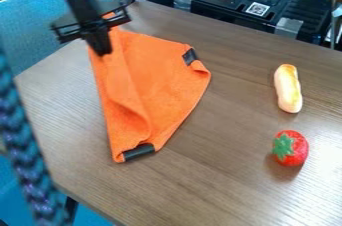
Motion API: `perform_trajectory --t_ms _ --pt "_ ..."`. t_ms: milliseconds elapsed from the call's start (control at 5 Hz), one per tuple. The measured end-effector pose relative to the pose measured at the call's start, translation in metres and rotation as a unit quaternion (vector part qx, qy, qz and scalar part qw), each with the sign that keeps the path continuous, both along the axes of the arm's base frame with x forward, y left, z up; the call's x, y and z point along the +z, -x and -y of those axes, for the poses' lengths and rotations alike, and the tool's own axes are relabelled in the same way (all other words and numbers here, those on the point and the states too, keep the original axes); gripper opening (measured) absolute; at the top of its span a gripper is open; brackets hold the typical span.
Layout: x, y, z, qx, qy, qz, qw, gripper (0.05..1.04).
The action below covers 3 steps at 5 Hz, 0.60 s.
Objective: Unfold the cloth from top right
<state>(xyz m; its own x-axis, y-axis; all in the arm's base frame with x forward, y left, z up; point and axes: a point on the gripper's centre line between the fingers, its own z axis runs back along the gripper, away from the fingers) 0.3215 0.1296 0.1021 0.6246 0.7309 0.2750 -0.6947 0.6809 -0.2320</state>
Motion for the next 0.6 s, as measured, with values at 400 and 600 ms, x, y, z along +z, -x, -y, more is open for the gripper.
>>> perform_trajectory --t_ms 400,600 --pt "0.024 0.04 -0.038 -0.021 0.031 0.014 0.9992 0.053" --pt "0.023 0.053 -0.047 -0.022 0.033 0.007 0.9992 0.052"
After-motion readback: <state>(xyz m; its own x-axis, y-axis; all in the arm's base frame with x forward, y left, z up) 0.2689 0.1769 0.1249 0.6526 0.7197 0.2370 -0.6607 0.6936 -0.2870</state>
